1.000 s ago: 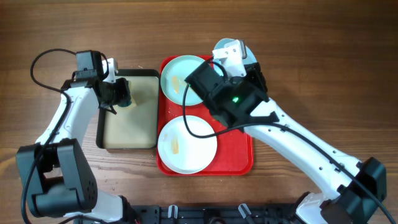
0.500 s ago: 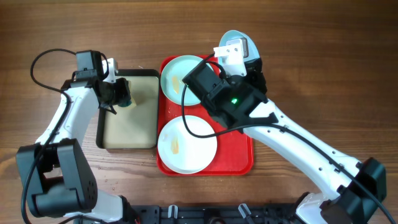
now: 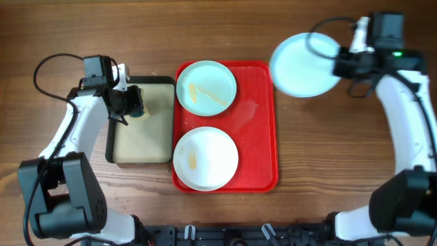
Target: Clean dirty plates on tray and stack at the side
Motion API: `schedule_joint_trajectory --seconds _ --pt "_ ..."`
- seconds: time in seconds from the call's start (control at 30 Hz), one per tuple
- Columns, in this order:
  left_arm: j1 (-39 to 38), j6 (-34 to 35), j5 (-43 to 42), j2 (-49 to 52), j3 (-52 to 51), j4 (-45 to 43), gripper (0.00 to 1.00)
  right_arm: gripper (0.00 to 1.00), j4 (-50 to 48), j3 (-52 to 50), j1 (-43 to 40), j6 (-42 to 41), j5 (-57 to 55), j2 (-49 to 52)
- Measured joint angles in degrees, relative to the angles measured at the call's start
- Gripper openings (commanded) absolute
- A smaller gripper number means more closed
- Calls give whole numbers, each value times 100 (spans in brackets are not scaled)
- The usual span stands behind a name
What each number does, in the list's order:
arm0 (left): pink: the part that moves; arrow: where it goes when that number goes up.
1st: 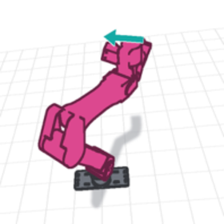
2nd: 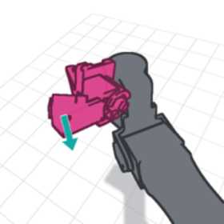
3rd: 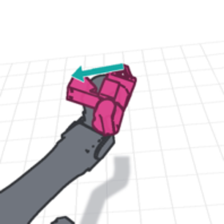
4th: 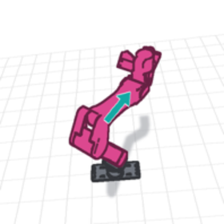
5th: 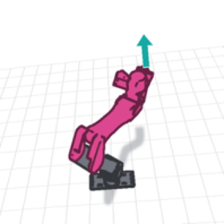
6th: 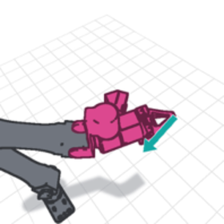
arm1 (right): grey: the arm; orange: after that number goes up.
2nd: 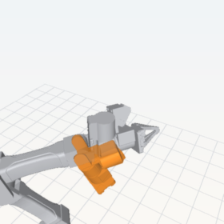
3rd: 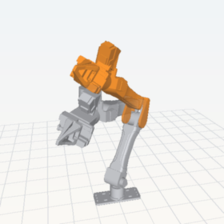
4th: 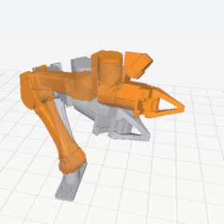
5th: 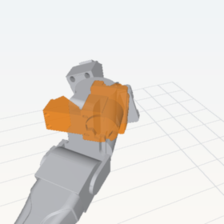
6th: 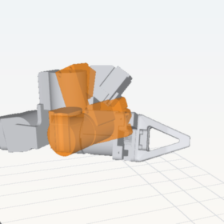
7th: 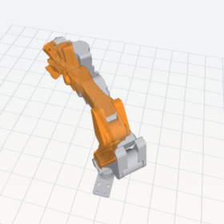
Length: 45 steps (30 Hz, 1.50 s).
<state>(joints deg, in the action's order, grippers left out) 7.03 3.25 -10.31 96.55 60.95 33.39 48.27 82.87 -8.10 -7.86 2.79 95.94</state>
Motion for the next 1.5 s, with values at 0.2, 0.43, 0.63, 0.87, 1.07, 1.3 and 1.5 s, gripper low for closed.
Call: schedule_joint_trajectory --seconds 0.2,0.43,0.63,0.87,1.07,1.3,1.5 --pt "0 -2 0 0 0 -2 4 4 -334 0 -595 415 195 1434" --pt "0 -2 0 0 0 -22 4 36 -385 0 -514 885 363 2306" --pt "0 0 -2 0 -2 -111 4 54 682 935 -413 1375 1360 2387" --pt "0 -2 -2 0 -4 -129 4 54 378 1744 654 1373 2780 2387" --pt "0 -2 -2 0 -4 -131 4 54 -592 1543 2599 1375 1818 2420" --pt "0 -2 -2 0 -4 -103 5 43 -1410 1497 3552 1375 168 3095" --pt "0 -2 -2 0 -4 -85 4 29 -1467 1497 3521 1375 -94 3270"
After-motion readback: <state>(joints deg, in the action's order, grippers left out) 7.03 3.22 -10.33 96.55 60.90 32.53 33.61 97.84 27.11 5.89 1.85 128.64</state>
